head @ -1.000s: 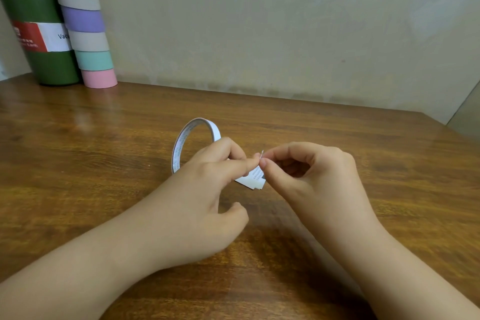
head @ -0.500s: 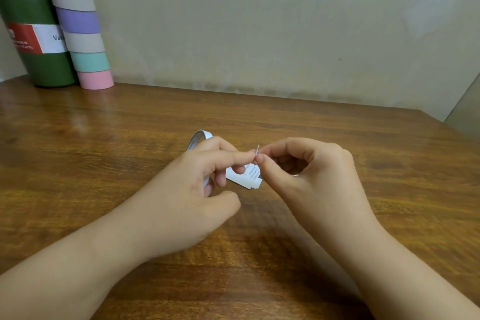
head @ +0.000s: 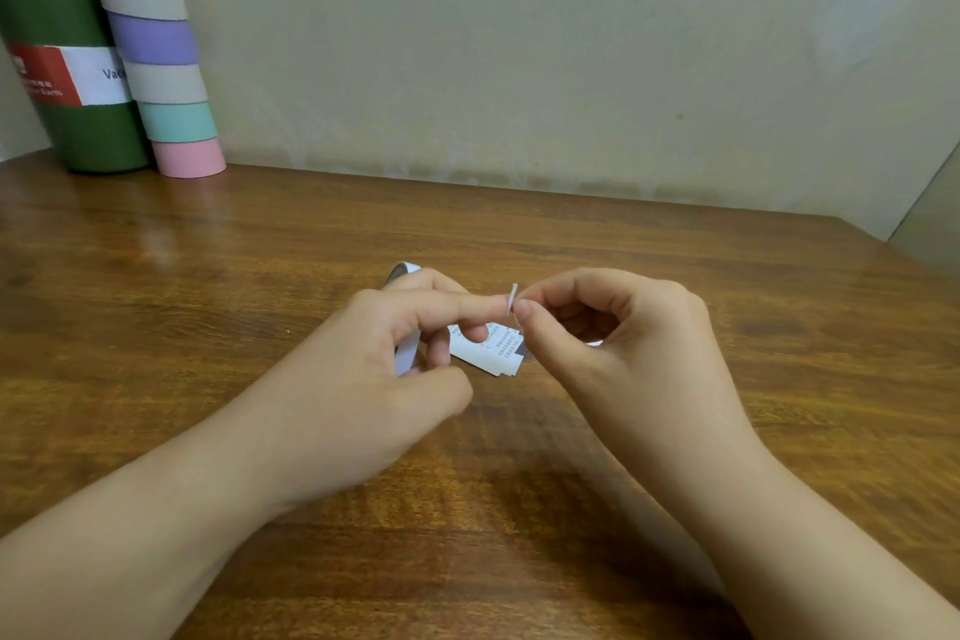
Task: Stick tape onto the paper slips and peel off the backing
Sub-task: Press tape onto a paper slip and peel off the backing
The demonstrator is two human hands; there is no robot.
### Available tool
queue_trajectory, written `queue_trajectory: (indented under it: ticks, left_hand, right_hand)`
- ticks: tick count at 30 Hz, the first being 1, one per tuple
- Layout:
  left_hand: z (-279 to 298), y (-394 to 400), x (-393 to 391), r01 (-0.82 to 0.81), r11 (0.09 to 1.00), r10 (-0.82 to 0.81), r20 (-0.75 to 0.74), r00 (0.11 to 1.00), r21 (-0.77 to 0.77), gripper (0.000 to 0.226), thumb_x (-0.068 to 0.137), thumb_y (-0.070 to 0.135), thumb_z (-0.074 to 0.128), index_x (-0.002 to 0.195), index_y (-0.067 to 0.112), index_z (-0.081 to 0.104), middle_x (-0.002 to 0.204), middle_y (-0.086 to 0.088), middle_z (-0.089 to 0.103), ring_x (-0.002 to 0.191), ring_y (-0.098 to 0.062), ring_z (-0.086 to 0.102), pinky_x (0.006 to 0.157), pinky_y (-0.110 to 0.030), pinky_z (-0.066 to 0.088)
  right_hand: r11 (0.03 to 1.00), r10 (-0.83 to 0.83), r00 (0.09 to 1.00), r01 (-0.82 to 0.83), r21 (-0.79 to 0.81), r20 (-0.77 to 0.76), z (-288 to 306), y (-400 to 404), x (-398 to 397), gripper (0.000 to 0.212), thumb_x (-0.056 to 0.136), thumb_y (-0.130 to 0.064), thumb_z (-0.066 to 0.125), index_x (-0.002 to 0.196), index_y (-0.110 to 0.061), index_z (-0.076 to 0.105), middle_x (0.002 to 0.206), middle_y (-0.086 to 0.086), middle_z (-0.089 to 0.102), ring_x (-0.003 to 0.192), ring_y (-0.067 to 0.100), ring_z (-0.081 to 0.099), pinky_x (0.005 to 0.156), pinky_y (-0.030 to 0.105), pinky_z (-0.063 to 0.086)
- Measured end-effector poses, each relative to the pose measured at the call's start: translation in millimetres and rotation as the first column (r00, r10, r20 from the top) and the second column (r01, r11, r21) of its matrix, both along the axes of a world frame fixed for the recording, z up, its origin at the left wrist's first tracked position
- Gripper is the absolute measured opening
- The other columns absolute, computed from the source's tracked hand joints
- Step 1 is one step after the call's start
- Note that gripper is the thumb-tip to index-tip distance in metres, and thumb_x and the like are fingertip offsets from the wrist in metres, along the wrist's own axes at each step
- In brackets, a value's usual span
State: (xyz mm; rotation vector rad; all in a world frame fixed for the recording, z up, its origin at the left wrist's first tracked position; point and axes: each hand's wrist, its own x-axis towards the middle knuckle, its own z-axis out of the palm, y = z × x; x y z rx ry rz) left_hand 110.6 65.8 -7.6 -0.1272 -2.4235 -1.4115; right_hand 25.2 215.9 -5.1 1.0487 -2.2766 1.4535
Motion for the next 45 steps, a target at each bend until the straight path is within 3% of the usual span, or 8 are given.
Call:
queue_trajectory:
  ticks: [4, 9, 12, 17, 23, 32, 45]
  left_hand:
    - [-0.2, -0.1, 0.2, 0.016, 1.000, -0.016, 0.005, 1.000, 0.010, 0.057, 0.065, 0.012, 0.053, 0.107, 0.048, 0.066, 0.088, 0.011, 0.054, 0.075, -0.009, 0.048, 0.067, -0.021, 0.045]
    - [-1.9, 0.3, 0.0, 0.010, 1.000, -0.010, -0.005, 1.000, -0.030, 0.057, 0.066, 0.012, 0.054, 0.110, 0.045, 0.066, 0.092, 0.008, 0.053, 0.075, -0.018, 0.047, 0.065, -0.020, 0.043]
    - [-3.5, 2.0, 1.0, -0.017, 0.990, 0.015, -0.017, 1.000, -0.142, 0.059, 0.066, 0.017, 0.052, 0.116, 0.046, 0.061, 0.095, 0.014, 0.050, 0.071, -0.008, 0.045, 0.063, -0.012, 0.039]
    - [-5.3, 5.9, 1.8, -0.060, 0.958, 0.050, -0.042, 0.998, -0.282, 0.063, 0.067, 0.021, 0.051, 0.127, 0.039, 0.055, 0.097, 0.023, 0.044, 0.082, 0.001, 0.044, 0.070, -0.007, 0.035]
    - [-1.5, 3.7, 1.4, -0.035, 0.985, 0.034, -0.008, 0.999, -0.168, 0.058, 0.066, 0.018, 0.052, 0.118, 0.045, 0.059, 0.093, 0.019, 0.048, 0.067, -0.004, 0.042, 0.061, -0.011, 0.037]
    - [0.5, 1.2, 0.8, 0.004, 1.000, -0.004, 0.016, 1.000, -0.026, 0.056, 0.065, 0.014, 0.054, 0.106, 0.051, 0.065, 0.091, 0.010, 0.052, 0.075, -0.022, 0.046, 0.062, -0.014, 0.040]
    - [-1.9, 2.1, 0.4, -0.001, 0.997, 0.002, 0.013, 1.000, -0.077, 0.056, 0.065, 0.015, 0.054, 0.113, 0.042, 0.064, 0.094, 0.010, 0.052, 0.075, -0.016, 0.047, 0.063, -0.019, 0.042]
  right_hand:
    - [1.000, 0.007, 1.000, -0.007, -0.003, 0.003, 0.7, 0.1, 0.5, 0.009, 0.079, -0.017, 0.072, 0.072, -0.022, 0.074, 0.067, -0.015, 0.068, 0.060, 0.001, 0.061, 0.059, 0.011, 0.045]
    - [1.000, 0.016, 1.000, -0.016, 0.002, -0.014, 1.3, 0.5, 0.2, 0.007, 0.078, -0.018, 0.073, 0.073, -0.021, 0.074, 0.066, -0.015, 0.068, 0.060, 0.000, 0.060, 0.057, 0.008, 0.043]
    - [1.000, 0.011, 1.000, -0.011, 0.003, -0.011, 0.4, 0.3, -0.3, 0.007, 0.078, -0.017, 0.074, 0.072, -0.021, 0.074, 0.066, -0.016, 0.067, 0.059, 0.000, 0.060, 0.057, 0.008, 0.043]
    - [1.000, -0.019, 0.999, 0.019, 0.014, -0.049, -2.3, -1.0, 0.1, 0.010, 0.076, -0.015, 0.075, 0.069, -0.022, 0.073, 0.061, -0.018, 0.065, 0.058, 0.000, 0.059, 0.055, 0.007, 0.042]
    - [1.000, -0.013, 0.997, 0.014, 0.013, -0.070, -1.8, -1.2, 0.4, 0.010, 0.077, -0.012, 0.074, 0.071, -0.021, 0.074, 0.060, -0.016, 0.066, 0.059, 0.000, 0.059, 0.057, 0.010, 0.044]
    - [1.000, -0.010, 0.999, 0.011, 0.012, -0.037, -0.2, 0.3, -0.5, 0.011, 0.078, -0.014, 0.072, 0.070, -0.022, 0.073, 0.063, -0.017, 0.066, 0.059, 0.000, 0.060, 0.057, 0.010, 0.044]
    - [1.000, 0.007, 1.000, -0.007, 0.018, -0.026, 1.3, 0.3, 1.8, 0.009, 0.077, -0.016, 0.073, 0.069, -0.022, 0.073, 0.068, -0.015, 0.067, 0.060, 0.004, 0.060, 0.058, 0.013, 0.046]
